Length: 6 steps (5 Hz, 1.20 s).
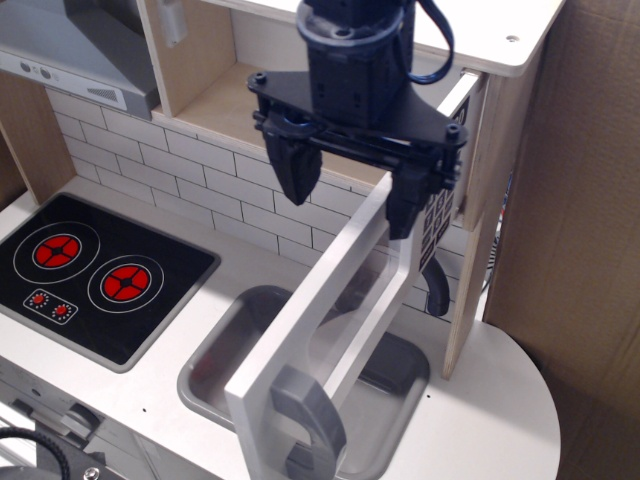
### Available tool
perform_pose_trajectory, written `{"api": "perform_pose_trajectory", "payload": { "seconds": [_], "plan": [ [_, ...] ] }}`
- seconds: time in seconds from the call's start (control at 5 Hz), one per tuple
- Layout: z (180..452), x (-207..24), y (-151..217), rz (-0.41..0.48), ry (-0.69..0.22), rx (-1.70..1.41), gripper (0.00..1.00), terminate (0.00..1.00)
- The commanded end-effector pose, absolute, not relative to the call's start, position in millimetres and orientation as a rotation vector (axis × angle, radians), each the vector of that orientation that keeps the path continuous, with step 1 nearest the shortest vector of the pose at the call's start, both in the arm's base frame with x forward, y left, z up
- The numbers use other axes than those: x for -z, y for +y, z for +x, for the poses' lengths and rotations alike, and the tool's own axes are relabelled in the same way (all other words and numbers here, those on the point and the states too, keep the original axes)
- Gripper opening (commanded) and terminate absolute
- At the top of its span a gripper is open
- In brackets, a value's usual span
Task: Close microwave
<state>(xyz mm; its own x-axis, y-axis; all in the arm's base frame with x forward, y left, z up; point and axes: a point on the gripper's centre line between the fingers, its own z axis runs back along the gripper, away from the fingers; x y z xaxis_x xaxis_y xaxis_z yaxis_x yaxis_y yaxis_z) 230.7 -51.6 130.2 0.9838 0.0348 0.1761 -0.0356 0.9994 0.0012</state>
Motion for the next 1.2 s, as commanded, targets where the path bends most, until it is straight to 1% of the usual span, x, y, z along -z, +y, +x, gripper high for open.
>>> {"api": "perform_pose_trajectory", "payload": {
  "seconds": [0.0,0.2,0.4,0.6,0.8,1.0],
  "plan": [
    [231,-132,-20,0.032,-0.170,-0.024,1.00,0.00],
    [229,-131,3,0.037,-0.172,-0.025,1.00,0.00],
    [230,-135,28,0.059,-0.160,-0.028,1.00,0.00],
    [236,-137,59,0.091,-0.172,0.018,1.00,0.00],
    [240,-158,78,0.195,-0.133,0.016,1.00,0.00],
    [230,-178,68,0.265,-0.115,-0.050,1.00,0.00]
  ]
}}
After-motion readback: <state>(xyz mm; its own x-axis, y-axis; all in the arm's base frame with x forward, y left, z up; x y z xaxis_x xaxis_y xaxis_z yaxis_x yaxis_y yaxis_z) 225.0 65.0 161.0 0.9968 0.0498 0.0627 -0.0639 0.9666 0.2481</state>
